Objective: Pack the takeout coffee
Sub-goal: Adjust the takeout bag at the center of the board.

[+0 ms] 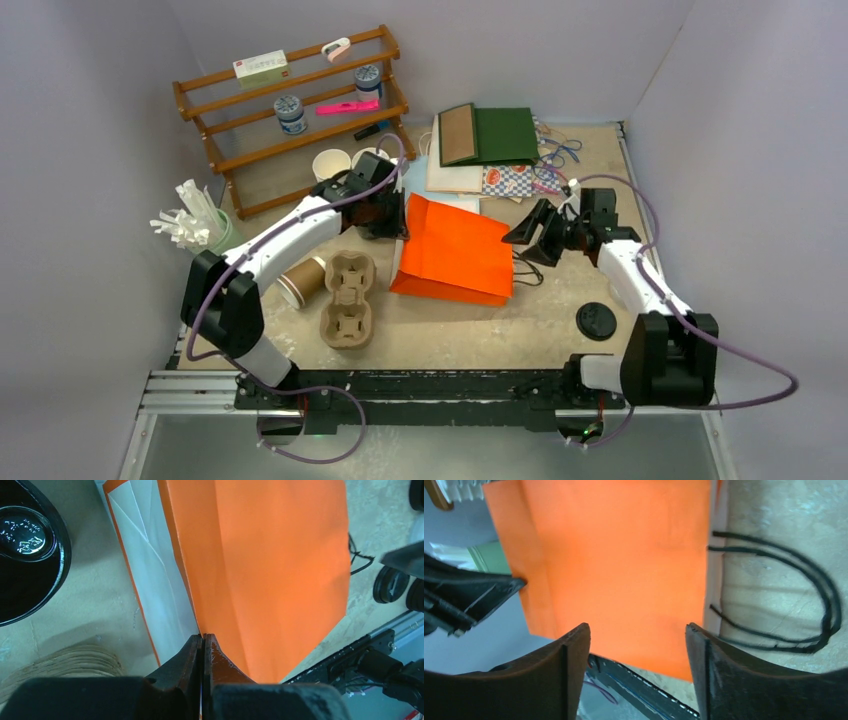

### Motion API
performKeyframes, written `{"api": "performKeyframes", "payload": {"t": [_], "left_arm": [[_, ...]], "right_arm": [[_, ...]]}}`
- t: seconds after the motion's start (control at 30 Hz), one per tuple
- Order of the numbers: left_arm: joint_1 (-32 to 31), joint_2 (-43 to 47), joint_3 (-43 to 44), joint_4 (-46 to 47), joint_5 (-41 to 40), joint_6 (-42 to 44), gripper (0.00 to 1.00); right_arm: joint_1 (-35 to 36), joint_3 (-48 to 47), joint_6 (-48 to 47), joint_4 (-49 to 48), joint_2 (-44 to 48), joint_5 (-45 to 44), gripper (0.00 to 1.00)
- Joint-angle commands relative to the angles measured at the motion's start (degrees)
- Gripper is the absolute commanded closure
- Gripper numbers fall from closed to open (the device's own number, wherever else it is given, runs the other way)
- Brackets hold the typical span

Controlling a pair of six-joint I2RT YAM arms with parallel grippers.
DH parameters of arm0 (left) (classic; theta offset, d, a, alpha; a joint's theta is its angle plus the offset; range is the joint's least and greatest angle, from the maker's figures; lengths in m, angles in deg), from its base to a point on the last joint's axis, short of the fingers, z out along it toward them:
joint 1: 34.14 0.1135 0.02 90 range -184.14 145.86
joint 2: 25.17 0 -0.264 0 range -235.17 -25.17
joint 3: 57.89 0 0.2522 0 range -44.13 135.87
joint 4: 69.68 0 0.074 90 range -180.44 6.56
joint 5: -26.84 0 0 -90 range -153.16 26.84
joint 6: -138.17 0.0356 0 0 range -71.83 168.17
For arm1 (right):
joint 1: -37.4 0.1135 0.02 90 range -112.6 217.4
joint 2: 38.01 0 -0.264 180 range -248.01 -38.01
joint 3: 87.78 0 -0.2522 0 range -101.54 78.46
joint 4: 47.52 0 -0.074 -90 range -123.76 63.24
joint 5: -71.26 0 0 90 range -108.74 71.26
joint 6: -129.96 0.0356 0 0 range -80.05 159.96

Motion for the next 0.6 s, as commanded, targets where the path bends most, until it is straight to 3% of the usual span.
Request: {"api": "performKeyframes", "payload": {"t": [0.0, 0.13, 0.23, 0.43, 0.57], "left_arm": [[0.2, 3.81, -1.32, 2.94, 3.06, 1.08, 1.0], [0.26, 4.39, -2.08, 3.81, 4.51, 0.54, 1.0], [0.25, 4.93, -2.52, 4.28, 4.91, 0.07, 1.0], [0.23, 5.17, -3.0, 5.02, 6.65, -0.24, 1.0], [0.2, 5.06, -3.0, 5.27, 7.03, -0.16, 1.0]], "right_arm": [[-3.66, 5.53, 4.11, -12.93, -1.98, 7.63, 0.25], [-4.93, 7.05, 3.26, -18.22, -7.27, 9.82, 0.14], [-5.74, 7.91, 3.0, -20.28, -10.13, 10.69, 0.13], [-7.03, 12.57, 5.3, -29.75, -14.07, 15.21, 0.21], [-7.04, 15.25, 9.9, -38.5, -15.14, 18.68, 0.32]]}}
